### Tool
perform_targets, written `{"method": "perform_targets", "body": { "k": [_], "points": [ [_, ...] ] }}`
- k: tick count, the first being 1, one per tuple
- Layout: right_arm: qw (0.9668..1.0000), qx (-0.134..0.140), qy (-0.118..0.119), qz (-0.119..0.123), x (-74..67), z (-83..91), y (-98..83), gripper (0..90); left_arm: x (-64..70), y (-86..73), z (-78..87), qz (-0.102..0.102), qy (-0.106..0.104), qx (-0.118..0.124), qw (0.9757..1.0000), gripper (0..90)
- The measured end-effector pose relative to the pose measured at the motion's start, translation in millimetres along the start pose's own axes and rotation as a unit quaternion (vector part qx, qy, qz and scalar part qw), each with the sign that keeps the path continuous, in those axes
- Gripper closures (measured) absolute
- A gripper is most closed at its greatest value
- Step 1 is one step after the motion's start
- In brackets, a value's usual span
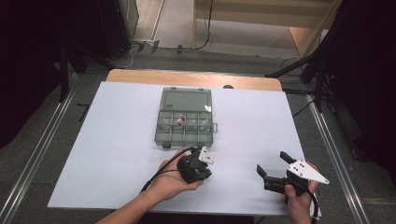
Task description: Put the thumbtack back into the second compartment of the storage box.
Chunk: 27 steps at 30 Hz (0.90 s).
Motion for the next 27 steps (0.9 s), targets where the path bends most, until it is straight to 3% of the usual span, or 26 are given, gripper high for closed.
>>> {"method": "perform_targets", "body": {
  "k": [16, 24, 27],
  "points": [
    [1.0, -0.002, 0.0, -0.002, 0.0, -0.5, -0.6, 0.3, -27.4, 3.0, 21.9, 0.023, 0.016, 0.021, 0.9994, 85.5],
    [1.0, -0.003, 0.0, 0.0, -0.1, -1.1, -1.1, 0.3, -40.2, 6.2, 29.1, 0.017, 0.02, 0.017, 0.9995, 85.5],
    [1.0, -0.003, -0.001, -0.002, -0.5, -0.8, -0.8, 0.3, -45.6, 6.4, 31.6, 0.026, 0.021, 0.022, 0.9992, 85.5]
  ]
}}
Point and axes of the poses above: each handheld gripper's, and its own axes: z roughly backward along the jaws, y roughly out of its top, x roughly to its right, the point moved 1 cm from there along -z, roughly forward along the jaws, and after that the axes turned 1 degree about z, right-handed, at the moved point
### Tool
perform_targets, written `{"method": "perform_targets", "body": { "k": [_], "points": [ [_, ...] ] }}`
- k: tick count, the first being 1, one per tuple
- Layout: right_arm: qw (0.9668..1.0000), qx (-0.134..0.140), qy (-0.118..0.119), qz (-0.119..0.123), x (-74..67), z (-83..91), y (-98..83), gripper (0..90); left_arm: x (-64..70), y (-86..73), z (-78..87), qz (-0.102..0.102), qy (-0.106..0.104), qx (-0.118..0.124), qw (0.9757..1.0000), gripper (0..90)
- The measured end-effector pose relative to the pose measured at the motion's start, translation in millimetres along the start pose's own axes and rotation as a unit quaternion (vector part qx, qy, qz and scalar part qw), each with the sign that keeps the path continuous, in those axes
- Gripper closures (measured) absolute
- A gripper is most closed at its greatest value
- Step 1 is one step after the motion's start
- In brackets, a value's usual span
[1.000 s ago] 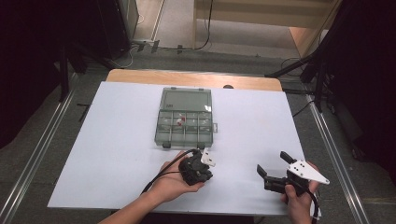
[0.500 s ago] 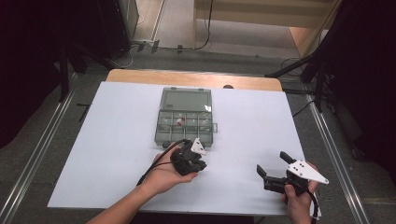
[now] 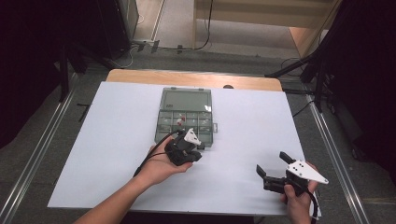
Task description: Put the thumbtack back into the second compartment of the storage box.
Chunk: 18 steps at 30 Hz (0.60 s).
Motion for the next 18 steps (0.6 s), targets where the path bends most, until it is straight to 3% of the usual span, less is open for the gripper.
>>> {"method": "perform_targets", "body": {
  "k": [5, 18],
  "points": [
    [1.0, -0.001, 0.0, 0.001, 0.2, -0.1, -0.4, 0.3, -7.8, 0.0, 4.5, -0.002, 0.005, 0.001, 1.0, 85.5],
    [1.0, -0.001, -0.001, 0.002, -0.4, -0.5, -0.5, 0.3, -32.1, 1.0, 16.8, 0.02, 0.014, 0.013, 0.9996, 85.5]
  ]
}}
Point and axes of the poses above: each handheld gripper's, and its own axes: z roughly backward along the jaws, y roughly out of its top, x roughly to its right, the point moved 1 cm from there along -z, roughly forward along the jaws, and after that the axes turned 1 degree about z, right-handed, at the moved point
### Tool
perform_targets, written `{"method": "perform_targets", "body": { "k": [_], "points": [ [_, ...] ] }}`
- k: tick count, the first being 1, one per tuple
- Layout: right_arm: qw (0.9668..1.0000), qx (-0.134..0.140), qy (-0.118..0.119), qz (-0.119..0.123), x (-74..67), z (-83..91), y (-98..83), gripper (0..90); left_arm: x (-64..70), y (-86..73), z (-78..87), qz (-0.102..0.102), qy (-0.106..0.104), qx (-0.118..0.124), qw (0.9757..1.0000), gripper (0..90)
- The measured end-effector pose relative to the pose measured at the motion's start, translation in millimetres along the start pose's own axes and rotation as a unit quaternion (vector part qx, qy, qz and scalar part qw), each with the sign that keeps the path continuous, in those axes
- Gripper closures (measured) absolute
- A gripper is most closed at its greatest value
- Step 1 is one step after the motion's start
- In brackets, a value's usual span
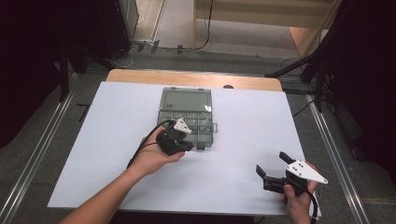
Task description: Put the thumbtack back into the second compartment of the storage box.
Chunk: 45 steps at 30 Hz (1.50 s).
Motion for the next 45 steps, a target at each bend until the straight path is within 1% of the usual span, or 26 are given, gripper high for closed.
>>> {"method": "perform_targets", "body": {
  "k": [2, 7, 13, 16, 17, 24, 27, 31, 34, 41, 45],
  "points": [
    [1.0, 0.0, 0.0, 0.001, 0.1, 0.0, 0.0, 0.3, -4.0, 1.1, 2.0, -0.005, 0.007, 0.0, 1.0, 85.5],
    [1.0, 0.001, 0.0, 0.001, 0.4, 0.0, 0.0, 0.3, -13.2, 4.4, 5.1, 0.0, 0.013, 0.004, 0.9999, 85.5],
    [1.0, 0.001, 0.0, -0.002, 0.4, 0.8, 0.0, 0.3, -23.1, 6.7, 7.9, 0.011, 0.018, 0.01, 0.9997, 85.5],
    [1.0, 0.001, 0.0, -0.002, 0.4, 0.8, 0.1, 0.3, -28.4, 8.0, 9.6, 0.019, 0.011, 0.017, 0.9996, 85.4],
    [1.0, 0.002, 0.0, -0.001, 0.5, 0.6, 0.1, 0.3, -29.3, 8.8, 10.1, 0.022, 0.013, 0.019, 0.9995, 85.5],
    [1.0, 0.002, 0.0, 0.0, 0.6, 0.5, 0.2, 0.3, -39.4, 14.6, 13.6, 0.021, 0.021, 0.016, 0.9994, 85.5],
    [1.0, 0.002, -0.001, -0.001, 0.7, 0.7, 0.2, 0.3, -44.0, 15.8, 13.8, 0.025, 0.026, 0.017, 0.9992, 85.4],
    [1.0, 0.001, -0.001, -0.002, 0.5, 0.8, 0.2, 0.3, -50.5, 16.8, 14.1, 0.032, 0.024, 0.019, 0.999, 85.4],
    [1.0, 0.001, 0.0, -0.001, 0.5, 0.3, 0.0, 0.3, -55.4, 18.4, 14.8, 0.037, 0.031, 0.019, 0.9986, 85.4],
    [1.0, 0.0, -0.001, 0.0, 0.8, 0.3, 0.0, 0.3, -66.4, 22.2, 13.6, 0.041, 0.044, 0.016, 0.998, 85.4],
    [1.0, -0.002, -0.001, -0.001, 0.7, 0.2, -0.3, 0.3, -72.0, 23.0, 11.2, 0.044, 0.044, 0.011, 0.998, 85.4]
  ]
}}
Point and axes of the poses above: each handheld gripper's, and its own axes: z roughly backward along the jaws, y roughly out of its top, x roughly to its right, the point moved 1 cm from there along -z, roughly forward along the jaws, and after that the axes turned 1 degree about z, right-handed, at the moved point
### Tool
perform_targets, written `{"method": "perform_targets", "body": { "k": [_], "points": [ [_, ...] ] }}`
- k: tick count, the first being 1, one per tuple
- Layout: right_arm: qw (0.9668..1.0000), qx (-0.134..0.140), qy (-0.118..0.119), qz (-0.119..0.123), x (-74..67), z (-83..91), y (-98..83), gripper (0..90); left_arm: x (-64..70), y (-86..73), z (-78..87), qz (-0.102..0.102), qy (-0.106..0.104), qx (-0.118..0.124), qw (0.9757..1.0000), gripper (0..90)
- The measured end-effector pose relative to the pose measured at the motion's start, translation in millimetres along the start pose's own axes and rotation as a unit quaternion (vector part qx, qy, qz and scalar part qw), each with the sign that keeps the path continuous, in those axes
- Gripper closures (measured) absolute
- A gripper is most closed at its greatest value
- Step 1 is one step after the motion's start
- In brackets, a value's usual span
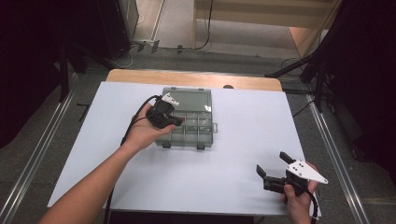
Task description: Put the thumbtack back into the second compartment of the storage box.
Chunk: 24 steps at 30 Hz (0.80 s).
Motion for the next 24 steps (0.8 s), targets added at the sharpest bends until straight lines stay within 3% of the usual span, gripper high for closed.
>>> {"method": "perform_targets", "body": {
  "k": [24],
  "points": [
    [1.0, -0.003, 0.0, 0.002, 0.2, -1.4, -1.6, 0.3, -23.1, -0.4, -21.7, 0.024, 0.016, -0.015, 0.9995, 85.2]
  ]
}}
Point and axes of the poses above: each handheld gripper's, and its own axes: z roughly backward along the jaws, y roughly out of its top, x roughly to its right, the point moved 1 cm from there along -z, roughly forward along the jaws, and after that the axes turned 1 degree about z, right-handed, at the moved point
